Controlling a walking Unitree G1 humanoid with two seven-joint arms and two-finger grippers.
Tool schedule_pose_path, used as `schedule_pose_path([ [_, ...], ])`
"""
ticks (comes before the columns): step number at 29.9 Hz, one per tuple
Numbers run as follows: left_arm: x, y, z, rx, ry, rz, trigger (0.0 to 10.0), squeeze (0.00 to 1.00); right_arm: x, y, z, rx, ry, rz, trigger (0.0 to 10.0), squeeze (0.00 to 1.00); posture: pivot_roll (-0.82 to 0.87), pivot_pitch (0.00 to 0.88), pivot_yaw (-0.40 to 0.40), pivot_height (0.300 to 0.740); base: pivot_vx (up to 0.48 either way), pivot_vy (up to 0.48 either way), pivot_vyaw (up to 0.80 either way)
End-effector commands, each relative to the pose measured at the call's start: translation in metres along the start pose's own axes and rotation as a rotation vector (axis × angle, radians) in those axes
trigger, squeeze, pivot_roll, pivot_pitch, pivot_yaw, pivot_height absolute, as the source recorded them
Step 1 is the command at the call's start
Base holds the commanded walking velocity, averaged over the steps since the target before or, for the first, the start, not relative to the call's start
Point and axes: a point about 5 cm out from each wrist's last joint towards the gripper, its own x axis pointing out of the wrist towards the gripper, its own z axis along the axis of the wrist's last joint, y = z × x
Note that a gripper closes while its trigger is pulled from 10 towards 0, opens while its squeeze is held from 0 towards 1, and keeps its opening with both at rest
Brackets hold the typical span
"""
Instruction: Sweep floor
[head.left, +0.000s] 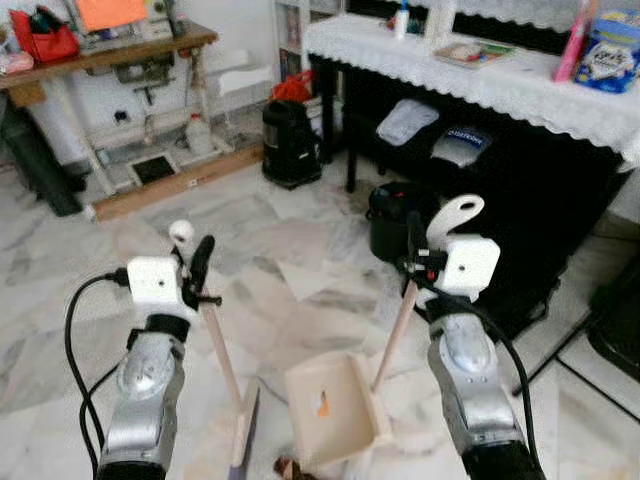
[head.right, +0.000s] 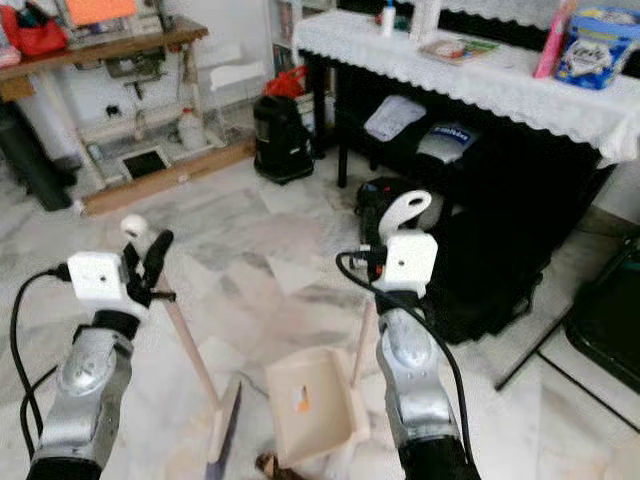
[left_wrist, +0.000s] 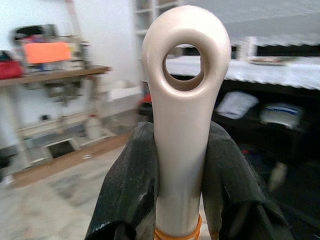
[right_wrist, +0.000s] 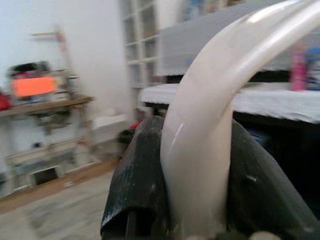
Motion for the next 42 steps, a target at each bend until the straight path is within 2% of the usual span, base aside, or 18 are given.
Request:
schedule_pose_path([
  [1,0.0069,-0.0053,0.0073,-0.006,-0.032,-0.028,10.0,0.0,0.0046,-0.0029,0.0085,-0.004,-0.041,-0.012,10.0,0.0,0.03,0.0,0.052,0.74,0.0,0.0,-0.78],
  [23,0.0095,-0.0086,0.0088,-0.027,-0.042,-0.032,10.0,0.0,0.0082,-0.0034,0.0105,-0.021,-0.052,0.002,10.0,0.0,0.04,0.0,0.04,0.74,0.0,0.0,-0.76],
  [30,0.0103,-0.0095,0.0085,-0.028,-0.045,-0.038,10.0,0.0,0.0102,0.0,0.015,-0.039,-0.084,0.015,10.0,0.0,0.04,0.0,0.035,0.74,0.0,0.441,-0.1],
  [33,0.0102,-0.0097,0.0084,-0.028,-0.046,-0.04,10.0,0.0,0.012,-0.0002,0.0144,-0.008,-0.069,0.003,10.0,0.0,0.04,0.0,0.035,0.74,0.0,0.48,0.0],
  [36,0.0103,-0.01,0.0088,-0.031,-0.052,-0.04,10.0,0.0,0.0122,-0.0004,0.013,0.007,-0.062,0.009,10.0,0.0,0.04,0.0,0.032,0.74,0.0,0.48,-0.79],
  [42,0.0106,-0.0107,0.0099,-0.026,-0.063,-0.052,10.0,0.0,0.0124,-0.0002,0.0139,-0.013,-0.073,0.014,10.0,0.0,0.04,0.0,0.03,0.74,0.0,0.0,-0.78],
])
